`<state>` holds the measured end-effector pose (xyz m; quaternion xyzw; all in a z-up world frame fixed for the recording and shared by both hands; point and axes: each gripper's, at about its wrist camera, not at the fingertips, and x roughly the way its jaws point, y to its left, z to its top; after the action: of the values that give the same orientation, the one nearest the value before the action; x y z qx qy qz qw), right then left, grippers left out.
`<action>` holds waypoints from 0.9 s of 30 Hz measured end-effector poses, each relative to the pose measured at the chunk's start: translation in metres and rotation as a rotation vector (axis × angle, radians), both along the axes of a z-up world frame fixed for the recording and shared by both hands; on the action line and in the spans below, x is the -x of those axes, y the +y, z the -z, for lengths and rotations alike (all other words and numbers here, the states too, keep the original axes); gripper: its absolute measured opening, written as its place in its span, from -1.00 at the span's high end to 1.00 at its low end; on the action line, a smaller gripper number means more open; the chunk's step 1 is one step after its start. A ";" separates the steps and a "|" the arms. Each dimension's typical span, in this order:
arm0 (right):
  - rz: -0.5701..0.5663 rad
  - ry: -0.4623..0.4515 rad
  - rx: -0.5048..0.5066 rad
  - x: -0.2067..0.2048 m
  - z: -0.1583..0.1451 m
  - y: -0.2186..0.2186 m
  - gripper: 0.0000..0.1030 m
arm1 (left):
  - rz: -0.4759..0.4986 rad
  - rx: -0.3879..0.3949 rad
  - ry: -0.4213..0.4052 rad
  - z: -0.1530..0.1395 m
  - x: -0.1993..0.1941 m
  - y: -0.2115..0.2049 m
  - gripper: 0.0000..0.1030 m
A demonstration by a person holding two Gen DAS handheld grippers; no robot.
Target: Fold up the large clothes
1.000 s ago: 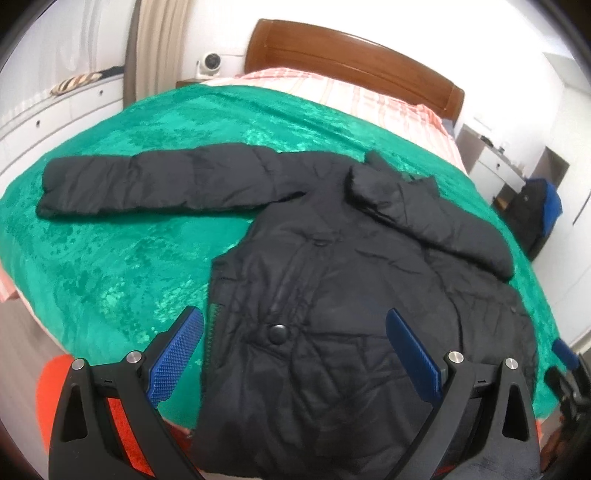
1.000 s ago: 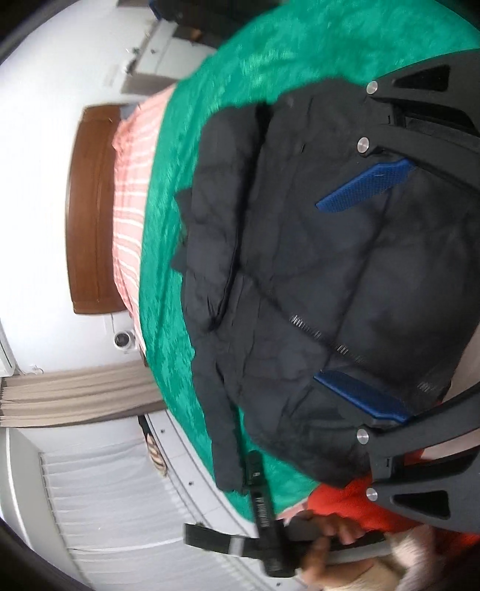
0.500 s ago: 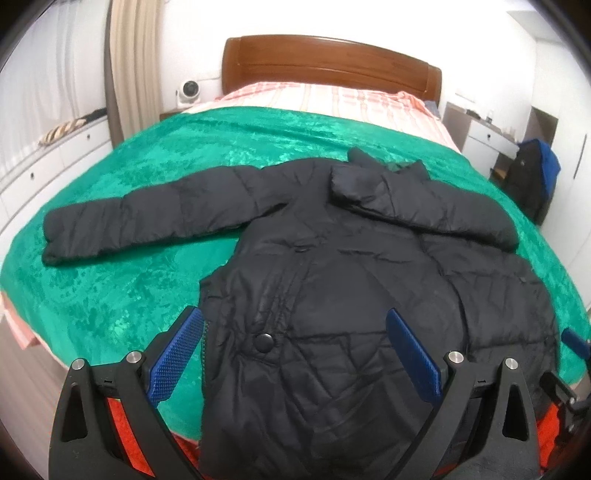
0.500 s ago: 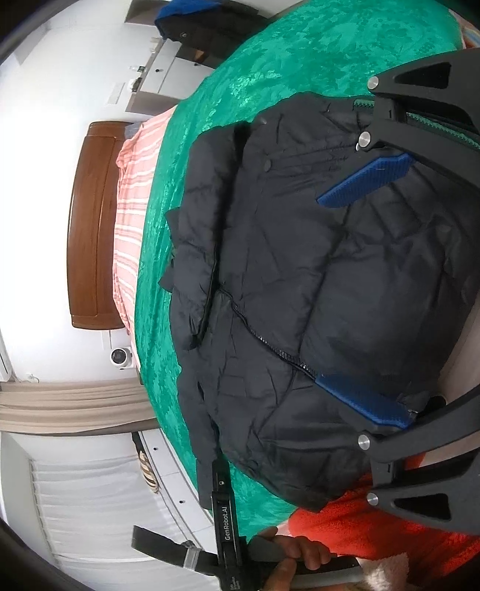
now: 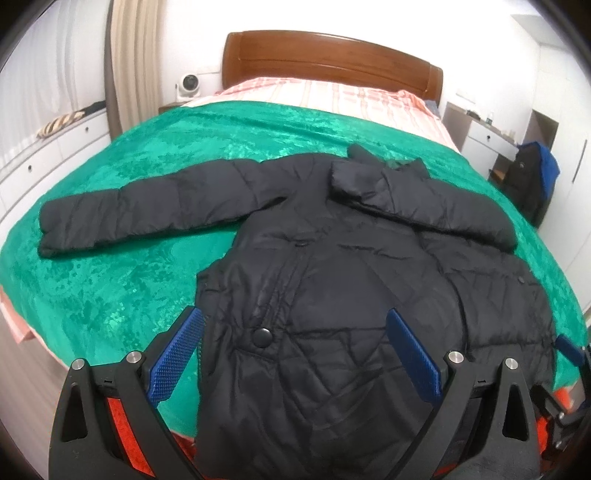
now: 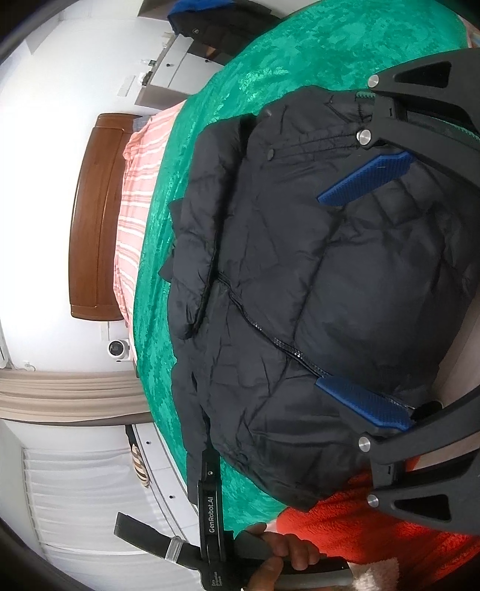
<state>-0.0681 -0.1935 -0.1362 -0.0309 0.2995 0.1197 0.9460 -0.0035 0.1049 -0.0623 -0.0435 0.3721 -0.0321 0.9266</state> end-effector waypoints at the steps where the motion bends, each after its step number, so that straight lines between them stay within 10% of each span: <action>1: -0.001 -0.001 0.000 0.000 0.000 0.000 -0.80 | 0.002 -0.002 0.000 0.000 0.000 0.000 -0.93; 27: -0.036 -0.011 0.018 0.006 -0.003 0.011 -0.80 | 0.088 -0.056 0.021 0.000 0.003 -0.016 -0.96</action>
<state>-0.0736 -0.1828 -0.1336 -0.0453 0.2948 0.1338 0.9451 -0.0068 0.0893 -0.0620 -0.0013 0.3843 -0.0621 0.9211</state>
